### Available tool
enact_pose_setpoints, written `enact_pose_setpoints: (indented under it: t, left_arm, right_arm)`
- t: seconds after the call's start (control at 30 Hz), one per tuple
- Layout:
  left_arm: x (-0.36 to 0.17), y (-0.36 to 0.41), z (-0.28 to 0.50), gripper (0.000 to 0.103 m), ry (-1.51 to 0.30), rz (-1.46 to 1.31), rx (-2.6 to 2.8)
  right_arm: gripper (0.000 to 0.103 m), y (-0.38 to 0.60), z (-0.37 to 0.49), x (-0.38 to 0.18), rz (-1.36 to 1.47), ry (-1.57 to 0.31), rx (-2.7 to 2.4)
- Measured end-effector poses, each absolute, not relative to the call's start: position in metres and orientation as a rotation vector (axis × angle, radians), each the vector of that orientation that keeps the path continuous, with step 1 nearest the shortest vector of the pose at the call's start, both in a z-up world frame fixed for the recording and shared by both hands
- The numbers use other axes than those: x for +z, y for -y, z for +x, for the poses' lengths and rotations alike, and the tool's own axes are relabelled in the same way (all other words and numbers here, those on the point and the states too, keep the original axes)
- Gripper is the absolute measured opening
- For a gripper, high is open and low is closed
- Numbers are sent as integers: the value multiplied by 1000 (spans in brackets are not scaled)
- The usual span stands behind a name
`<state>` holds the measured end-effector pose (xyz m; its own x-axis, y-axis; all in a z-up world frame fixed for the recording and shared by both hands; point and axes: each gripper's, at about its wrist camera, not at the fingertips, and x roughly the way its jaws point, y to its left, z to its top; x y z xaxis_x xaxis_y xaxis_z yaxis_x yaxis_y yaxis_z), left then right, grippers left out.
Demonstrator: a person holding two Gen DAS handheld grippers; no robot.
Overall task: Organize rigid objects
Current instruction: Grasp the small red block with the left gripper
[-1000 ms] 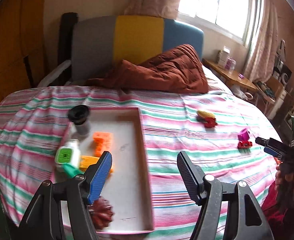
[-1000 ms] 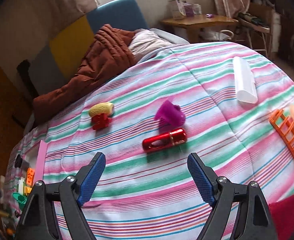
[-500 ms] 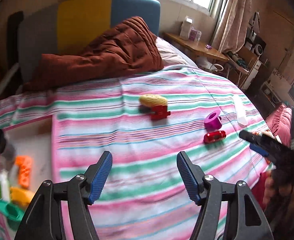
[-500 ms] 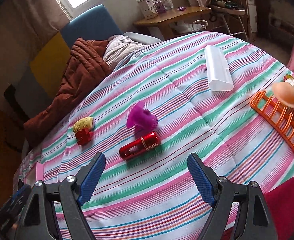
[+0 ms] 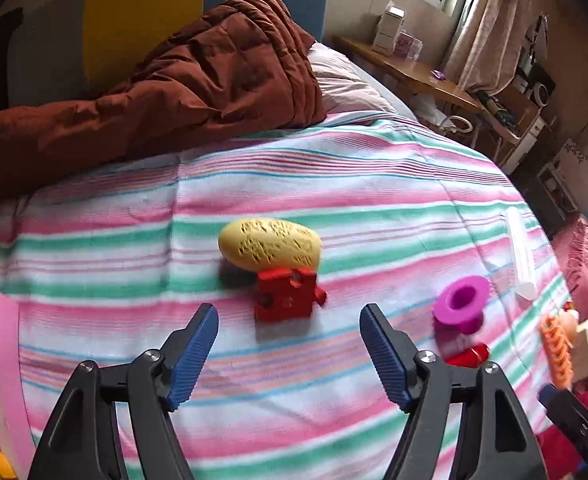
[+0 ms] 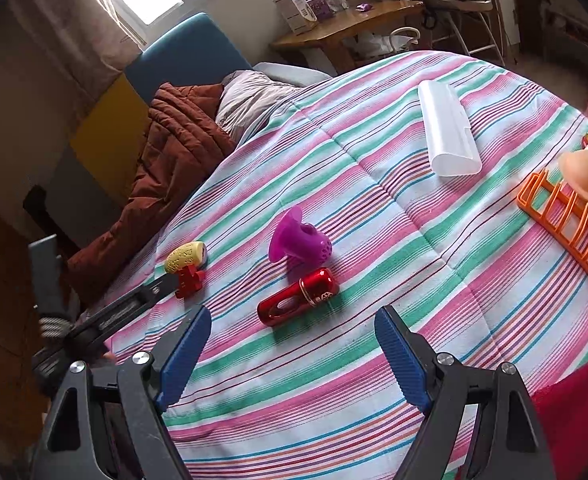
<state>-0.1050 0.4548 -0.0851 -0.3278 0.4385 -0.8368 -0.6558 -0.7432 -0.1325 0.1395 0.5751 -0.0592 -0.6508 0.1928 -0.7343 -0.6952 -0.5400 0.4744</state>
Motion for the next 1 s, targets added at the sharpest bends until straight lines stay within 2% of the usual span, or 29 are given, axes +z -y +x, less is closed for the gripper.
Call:
enact_pose_setpoints:
  t: [0.1, 0.13, 0.17, 0.2, 0.23, 0.3, 0.6, 1.0]
  left_arm:
    - [-98, -468, -114, 76, -336, -1254, 2096]
    - [-101, -473, -115, 70, -377, -1248, 2113]
    - [-106, -476, -116, 57, -398, -1254, 2106]
    - [-110, -478, -116, 35, -401, -1263, 2082]
    - [-113, -480, -114, 24, -427, -1261, 2090]
    - [-116, -475, -109, 16, -422, -1256, 2093]
    - [-105, -426, -68, 14, -431, -1136, 2051]
    - [-70, -378, -48, 14, -349, -1060, 2046]
  right_arm:
    - [85, -576, 139, -59, -855, -1077, 2209]
    - [85, -575, 138, -59, -850, -1076, 2213]
    - [85, -574, 138, -58, -849, -1071, 2220]
    - [85, -574, 137, -58, -851, -1063, 2223]
    - [85, -573, 136, -58, -851, -1055, 2225]
    - [85, -572, 134, -58, -862, -1045, 2232]
    - [85, -565, 125, -66, -924, -975, 2242]
    - [83, -568, 127, -73, -942, -922, 2213]
